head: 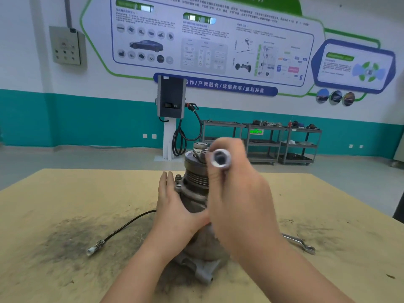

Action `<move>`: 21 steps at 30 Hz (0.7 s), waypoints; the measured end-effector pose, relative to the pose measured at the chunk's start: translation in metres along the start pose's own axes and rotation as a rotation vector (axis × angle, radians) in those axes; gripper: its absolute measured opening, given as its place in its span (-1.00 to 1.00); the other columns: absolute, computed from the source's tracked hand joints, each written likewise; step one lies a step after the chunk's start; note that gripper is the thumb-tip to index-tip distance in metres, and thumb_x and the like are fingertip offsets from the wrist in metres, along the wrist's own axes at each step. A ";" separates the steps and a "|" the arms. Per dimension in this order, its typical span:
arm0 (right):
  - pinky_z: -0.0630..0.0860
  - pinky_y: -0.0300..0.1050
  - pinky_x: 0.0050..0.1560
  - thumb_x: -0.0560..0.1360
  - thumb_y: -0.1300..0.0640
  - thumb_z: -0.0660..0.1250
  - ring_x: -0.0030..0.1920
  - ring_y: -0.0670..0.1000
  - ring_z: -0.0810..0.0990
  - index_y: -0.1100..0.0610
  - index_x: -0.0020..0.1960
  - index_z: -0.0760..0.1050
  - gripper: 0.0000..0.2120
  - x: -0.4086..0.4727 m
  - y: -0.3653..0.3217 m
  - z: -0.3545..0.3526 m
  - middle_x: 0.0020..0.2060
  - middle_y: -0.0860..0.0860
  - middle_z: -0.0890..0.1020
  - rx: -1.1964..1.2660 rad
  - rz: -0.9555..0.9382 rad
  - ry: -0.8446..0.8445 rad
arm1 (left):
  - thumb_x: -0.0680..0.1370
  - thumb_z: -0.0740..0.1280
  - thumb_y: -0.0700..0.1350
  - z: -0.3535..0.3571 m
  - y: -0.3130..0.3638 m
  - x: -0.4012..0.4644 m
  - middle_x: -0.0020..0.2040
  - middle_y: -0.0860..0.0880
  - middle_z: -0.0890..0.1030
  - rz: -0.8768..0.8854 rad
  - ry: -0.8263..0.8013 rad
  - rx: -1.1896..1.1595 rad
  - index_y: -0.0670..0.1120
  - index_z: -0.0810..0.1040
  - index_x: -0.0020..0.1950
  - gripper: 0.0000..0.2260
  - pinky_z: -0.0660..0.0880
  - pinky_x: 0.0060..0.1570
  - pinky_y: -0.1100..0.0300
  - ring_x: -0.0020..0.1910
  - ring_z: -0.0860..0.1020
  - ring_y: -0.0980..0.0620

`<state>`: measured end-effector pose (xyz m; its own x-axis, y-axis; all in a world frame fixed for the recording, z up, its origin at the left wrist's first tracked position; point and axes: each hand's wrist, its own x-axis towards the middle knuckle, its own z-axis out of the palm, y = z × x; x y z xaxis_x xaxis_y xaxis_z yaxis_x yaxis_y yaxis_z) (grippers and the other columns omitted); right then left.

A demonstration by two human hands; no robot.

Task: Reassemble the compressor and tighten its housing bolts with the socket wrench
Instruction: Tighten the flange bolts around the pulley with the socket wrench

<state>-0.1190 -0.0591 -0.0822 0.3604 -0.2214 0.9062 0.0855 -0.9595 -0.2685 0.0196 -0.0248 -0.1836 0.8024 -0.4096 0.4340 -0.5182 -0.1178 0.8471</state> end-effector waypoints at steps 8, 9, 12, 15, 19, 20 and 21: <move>0.35 -0.20 -0.53 0.53 0.37 0.05 -0.55 -0.02 0.37 0.12 0.00 0.31 -0.81 0.020 0.062 -0.035 -0.48 0.06 0.52 1.210 0.747 0.188 | 0.21 0.62 0.16 -0.009 0.031 -0.021 0.28 0.43 0.25 -0.016 -0.094 -0.288 0.45 -0.27 0.42 0.17 0.17 0.39 0.18 0.41 0.28 0.23; 0.34 -0.21 -0.54 0.53 0.37 0.05 -0.55 -0.02 0.35 0.14 -0.01 0.32 -0.83 0.018 0.067 -0.032 -0.47 0.07 0.51 1.247 0.806 0.180 | 0.25 0.63 0.11 -0.010 0.032 -0.021 0.30 0.38 0.25 -0.015 -0.107 -0.287 0.42 -0.28 0.44 0.17 0.16 0.39 0.19 0.41 0.28 0.22; 0.31 -0.21 -0.54 0.52 0.35 0.07 -0.54 -0.02 0.32 0.14 -0.09 0.30 -0.86 0.012 0.075 -0.025 -0.45 0.07 0.47 1.335 0.863 0.135 | 0.23 0.64 0.11 -0.011 0.033 -0.020 0.41 0.23 0.23 -0.021 -0.112 -0.284 0.36 -0.25 0.46 0.18 0.16 0.34 0.23 0.42 0.27 0.19; 0.31 -0.21 -0.53 0.50 0.34 0.07 -0.54 -0.02 0.31 0.12 -0.18 0.24 -0.84 0.011 0.077 -0.021 -0.44 0.06 0.45 1.409 0.840 0.087 | 0.11 0.58 0.24 -0.009 0.034 -0.021 0.42 0.18 0.29 -0.024 -0.106 -0.258 0.43 -0.15 0.38 0.10 0.22 0.38 0.20 0.41 0.32 0.14; 0.31 -0.22 -0.54 0.49 0.33 0.05 -0.56 -0.02 0.30 0.10 -0.22 0.23 -0.82 0.015 0.080 -0.019 -0.47 0.03 0.43 1.424 0.837 0.031 | 0.17 0.65 0.17 -0.008 0.035 -0.022 0.25 0.45 0.24 -0.003 -0.115 -0.261 0.45 -0.14 0.33 0.08 0.23 0.26 0.36 0.36 0.33 0.23; 0.30 -0.23 -0.54 0.48 0.33 0.04 -0.57 -0.03 0.29 0.10 -0.22 0.23 -0.82 0.017 0.081 -0.019 -0.48 0.03 0.42 1.421 0.840 0.020 | 0.16 0.64 0.16 -0.009 0.035 -0.022 0.27 0.43 0.23 0.000 -0.117 -0.260 0.46 -0.16 0.34 0.10 0.23 0.27 0.37 0.38 0.32 0.23; 0.29 -0.24 -0.55 0.48 0.33 0.04 -0.57 -0.03 0.29 0.09 -0.22 0.23 -0.82 0.018 0.082 -0.019 -0.49 0.02 0.41 1.416 0.844 0.012 | 0.16 0.65 0.16 -0.009 0.036 -0.022 0.35 0.36 0.22 0.001 -0.118 -0.259 0.45 -0.17 0.37 0.13 0.22 0.34 0.31 0.41 0.28 0.20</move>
<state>-0.1227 -0.1456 -0.0815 0.7359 -0.5741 0.3590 0.6114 0.3354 -0.7167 -0.0138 -0.0116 -0.1595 0.7542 -0.5137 0.4091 -0.4142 0.1112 0.9034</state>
